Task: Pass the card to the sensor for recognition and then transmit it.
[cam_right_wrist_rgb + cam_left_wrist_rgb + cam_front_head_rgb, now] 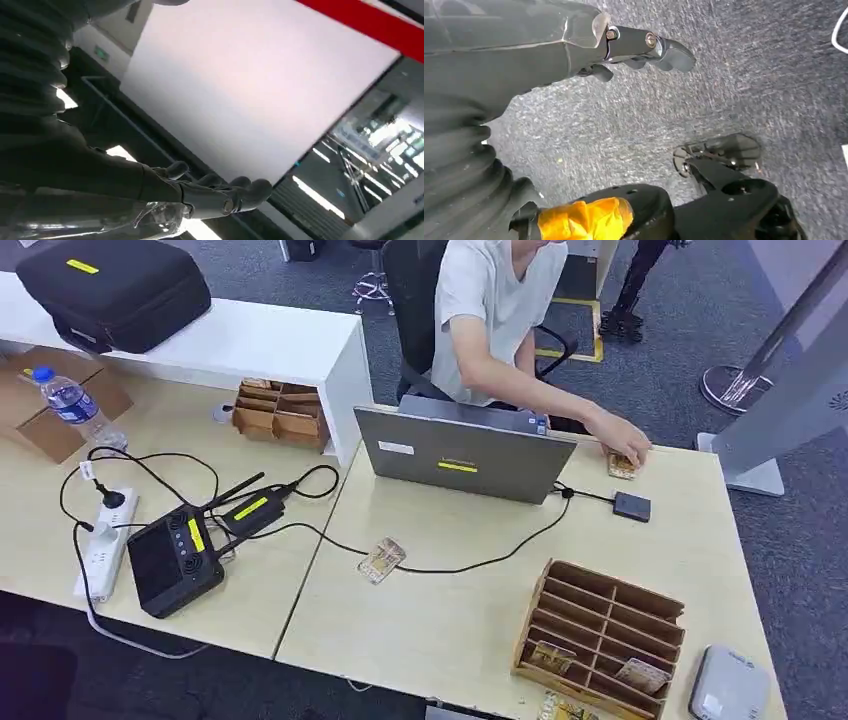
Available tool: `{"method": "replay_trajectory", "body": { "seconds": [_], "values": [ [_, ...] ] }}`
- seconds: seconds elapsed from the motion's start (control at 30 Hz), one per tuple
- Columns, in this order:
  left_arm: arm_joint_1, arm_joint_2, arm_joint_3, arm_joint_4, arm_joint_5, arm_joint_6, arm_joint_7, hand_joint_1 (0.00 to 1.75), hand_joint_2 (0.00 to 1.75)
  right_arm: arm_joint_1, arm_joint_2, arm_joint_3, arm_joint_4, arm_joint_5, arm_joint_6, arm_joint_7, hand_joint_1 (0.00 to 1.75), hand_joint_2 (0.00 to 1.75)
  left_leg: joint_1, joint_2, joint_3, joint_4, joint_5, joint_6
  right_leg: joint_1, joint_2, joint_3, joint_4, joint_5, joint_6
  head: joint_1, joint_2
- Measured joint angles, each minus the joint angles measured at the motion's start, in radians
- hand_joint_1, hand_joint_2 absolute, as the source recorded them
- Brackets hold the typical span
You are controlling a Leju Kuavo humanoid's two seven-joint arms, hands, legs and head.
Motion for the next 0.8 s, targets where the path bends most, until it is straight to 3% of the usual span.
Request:
{"method": "replay_trajectory", "body": {
  "seconds": [0.17,0.27,0.33,0.43,0.6,0.8],
  "values": [
    [-0.006,-0.002,-0.018,0.0,-0.046,0.005,0.045,0.0,1.75,0.277,0.053,-0.313,0.009,0.0,0.063,-0.096,0.0,1.75,-0.001,-0.009,0.0,0.0,-0.001,0.0,-0.001,-0.009,0.002,-0.001,-0.005,0.001,-0.001,0.0],
    [-0.013,-0.002,-0.033,0.0,-0.07,0.005,0.066,0.0,1.75,0.368,0.104,-0.451,0.102,0.0,0.06,-0.156,0.0,1.75,-0.001,-0.008,0.001,-0.001,-0.003,0.0,0.0,-0.008,0.003,-0.001,-0.005,0.0,0.0,0.0],
    [-0.015,-0.002,-0.044,0.0,-0.079,0.005,0.075,0.0,1.75,0.397,0.151,-0.512,0.189,-0.001,0.033,-0.15,0.0,1.75,-0.001,-0.004,0.002,-0.001,-0.004,0.0,0.0,-0.004,0.003,-0.001,-0.006,0.0,-0.001,0.0],
    [-0.017,-0.002,-0.055,0.0,-0.087,0.005,0.077,0.0,1.75,0.415,0.204,-0.549,0.29,0.0,0.0,-0.132,0.0,1.75,-0.002,0.004,0.004,-0.002,-0.006,-0.001,-0.001,0.004,0.002,0.0,-0.005,0.0,-0.001,0.0],
    [-0.022,-0.003,-0.068,0.0,-0.088,0.003,0.082,0.0,1.75,0.414,0.266,-0.57,0.406,-0.001,0.07,-0.117,0.0,1.75,0.0,0.012,0.008,-0.002,-0.007,-0.002,0.001,0.012,0.003,0.0,-0.005,-0.001,0.0,0.0],
    [-0.036,-0.025,-0.068,0.0,-0.075,0.006,0.09,0.0,1.75,0.339,0.407,-0.569,0.601,-0.001,0.084,-0.101,0.0,1.75,0.001,0.014,0.009,-0.002,-0.006,-0.002,0.001,0.013,0.004,0.001,-0.004,-0.002,-0.001,0.0]
  ]
}}
